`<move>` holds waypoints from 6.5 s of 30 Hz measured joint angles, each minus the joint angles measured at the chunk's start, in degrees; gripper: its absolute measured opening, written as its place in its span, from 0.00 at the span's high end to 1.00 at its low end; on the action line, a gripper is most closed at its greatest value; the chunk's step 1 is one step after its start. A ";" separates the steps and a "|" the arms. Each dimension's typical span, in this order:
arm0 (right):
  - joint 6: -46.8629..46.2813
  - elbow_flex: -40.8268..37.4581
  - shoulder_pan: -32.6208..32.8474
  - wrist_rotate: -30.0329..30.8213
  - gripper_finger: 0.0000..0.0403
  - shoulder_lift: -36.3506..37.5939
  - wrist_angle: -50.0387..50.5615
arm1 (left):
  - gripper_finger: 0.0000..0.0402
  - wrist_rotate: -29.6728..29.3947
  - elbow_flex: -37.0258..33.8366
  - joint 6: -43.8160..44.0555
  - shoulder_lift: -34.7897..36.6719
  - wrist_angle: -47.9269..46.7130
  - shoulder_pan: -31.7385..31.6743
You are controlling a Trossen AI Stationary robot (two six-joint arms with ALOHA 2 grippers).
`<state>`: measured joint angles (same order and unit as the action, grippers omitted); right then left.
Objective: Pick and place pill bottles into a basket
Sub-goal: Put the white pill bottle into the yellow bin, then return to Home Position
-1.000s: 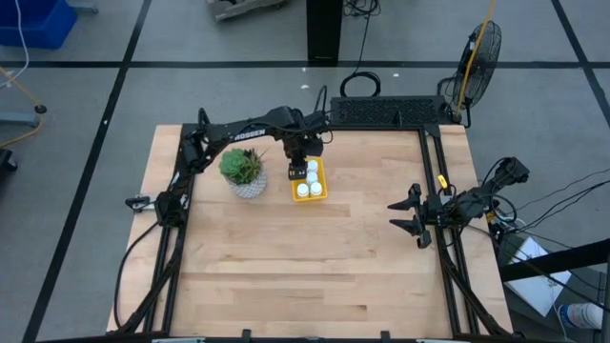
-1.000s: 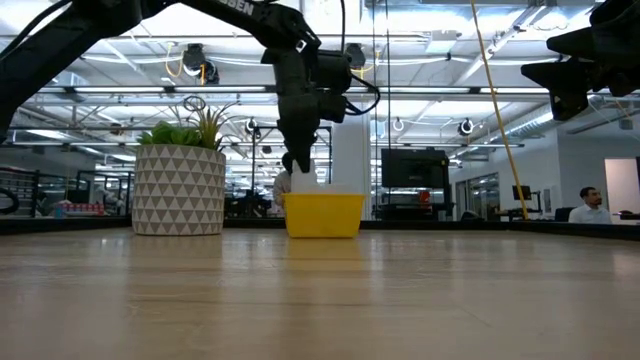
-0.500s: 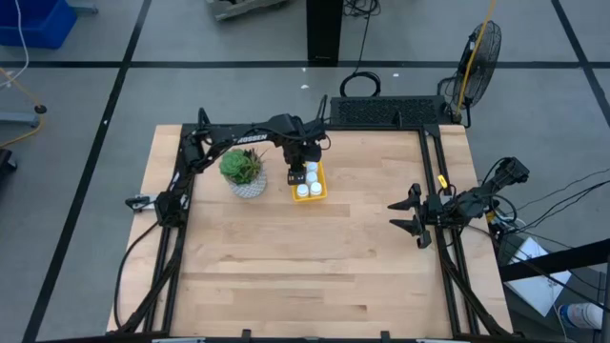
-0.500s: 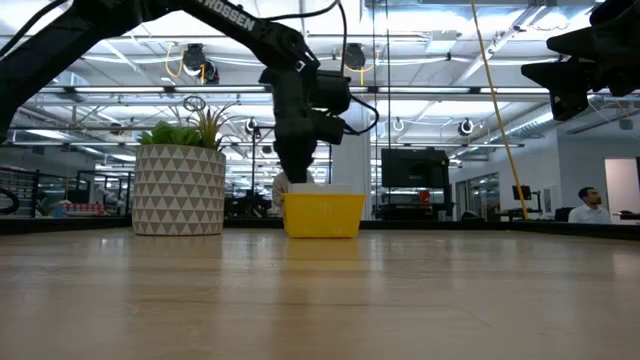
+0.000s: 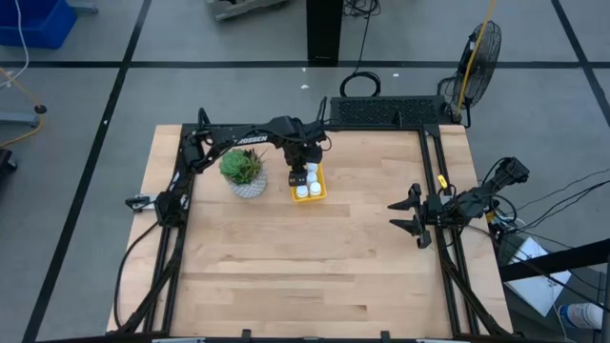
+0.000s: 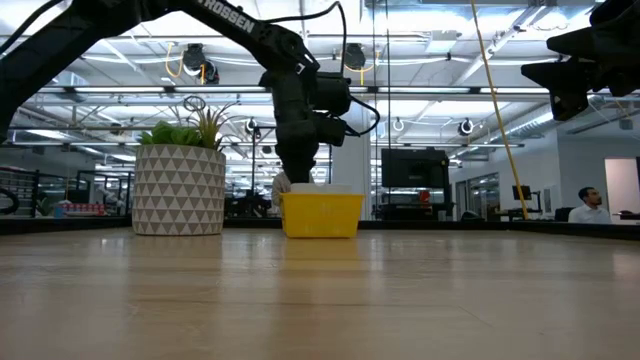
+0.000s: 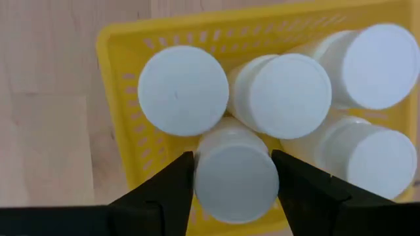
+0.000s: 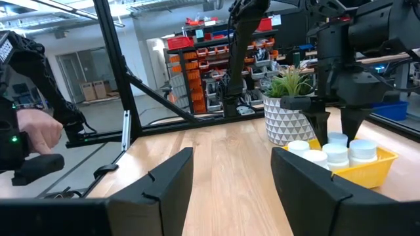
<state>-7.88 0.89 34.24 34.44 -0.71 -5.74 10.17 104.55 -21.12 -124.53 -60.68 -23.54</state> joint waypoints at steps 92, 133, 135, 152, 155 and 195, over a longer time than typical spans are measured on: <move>0.00 -0.01 0.00 0.00 0.51 -0.07 0.01 | 0.42 -14.93 -29.30 34.88 27.34 5.59 51.63; 0.00 -0.01 -0.01 0.00 0.51 -0.04 -0.02 | 0.42 -22.11 -62.82 30.65 70.67 26.00 53.62; 0.01 -0.01 -0.01 0.00 0.51 -0.04 -0.02 | 0.42 -21.75 -62.82 28.23 72.69 28.37 53.81; 0.00 -0.02 -0.02 0.00 0.51 -0.04 -0.02 | 0.42 -22.23 -74.98 26.12 92.20 40.58 54.02; 0.00 -0.01 -0.01 0.00 0.51 -0.04 -0.02 | 0.42 -22.08 -80.48 26.73 95.57 43.58 54.02; 0.00 -0.01 -0.01 0.00 0.51 -0.04 -0.02 | 0.42 -14.16 -97.72 25.74 119.02 50.01 54.01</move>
<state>-7.88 0.88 34.23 34.44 -0.75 -5.76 -3.99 6.84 4.62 -5.51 -10.67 30.46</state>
